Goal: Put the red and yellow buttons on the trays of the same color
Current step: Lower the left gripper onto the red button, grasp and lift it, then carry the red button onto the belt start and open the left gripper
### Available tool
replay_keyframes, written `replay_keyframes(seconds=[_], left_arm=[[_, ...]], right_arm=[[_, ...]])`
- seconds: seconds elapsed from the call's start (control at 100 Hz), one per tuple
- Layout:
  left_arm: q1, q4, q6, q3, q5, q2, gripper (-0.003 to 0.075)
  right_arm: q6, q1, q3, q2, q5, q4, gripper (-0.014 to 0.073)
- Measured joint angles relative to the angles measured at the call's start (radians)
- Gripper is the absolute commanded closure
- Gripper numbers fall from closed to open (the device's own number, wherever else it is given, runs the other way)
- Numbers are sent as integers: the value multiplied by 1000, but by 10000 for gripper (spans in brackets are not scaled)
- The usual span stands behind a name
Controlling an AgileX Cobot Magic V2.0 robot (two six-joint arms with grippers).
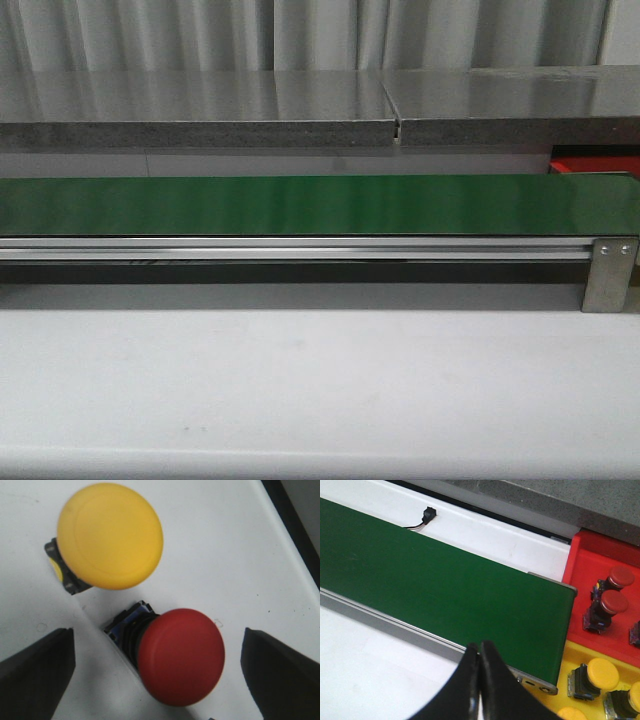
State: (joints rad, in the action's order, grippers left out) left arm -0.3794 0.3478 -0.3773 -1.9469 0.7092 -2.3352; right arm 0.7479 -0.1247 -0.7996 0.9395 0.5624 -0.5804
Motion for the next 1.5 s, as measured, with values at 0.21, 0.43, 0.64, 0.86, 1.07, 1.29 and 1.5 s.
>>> replay_keyframes(seconds=[0.21,0.43,0.64,0.86,1.07,1.29,1.5], left_arm=[[0,0,0,0,0,0,250],[0,0,0,0,0,0,494],[0,0,0,0,12,0,731],[0,-19,0,0,90,27,741],[0,-121,0,0,176,126,741],[0,-169,29,0,238,253,741],[8,-133,135,0,310,336,741]], right_arm=[[0,0,0,0,0,0,703],[0,0,0,0,0,0,703],[0,0,0,0,0,0,703],[0,0,0,0,0,0,703],[0,0,0,0,0,0,703],[0,0,0,0,0,0,703],[0,0,0,0,0,0,703]])
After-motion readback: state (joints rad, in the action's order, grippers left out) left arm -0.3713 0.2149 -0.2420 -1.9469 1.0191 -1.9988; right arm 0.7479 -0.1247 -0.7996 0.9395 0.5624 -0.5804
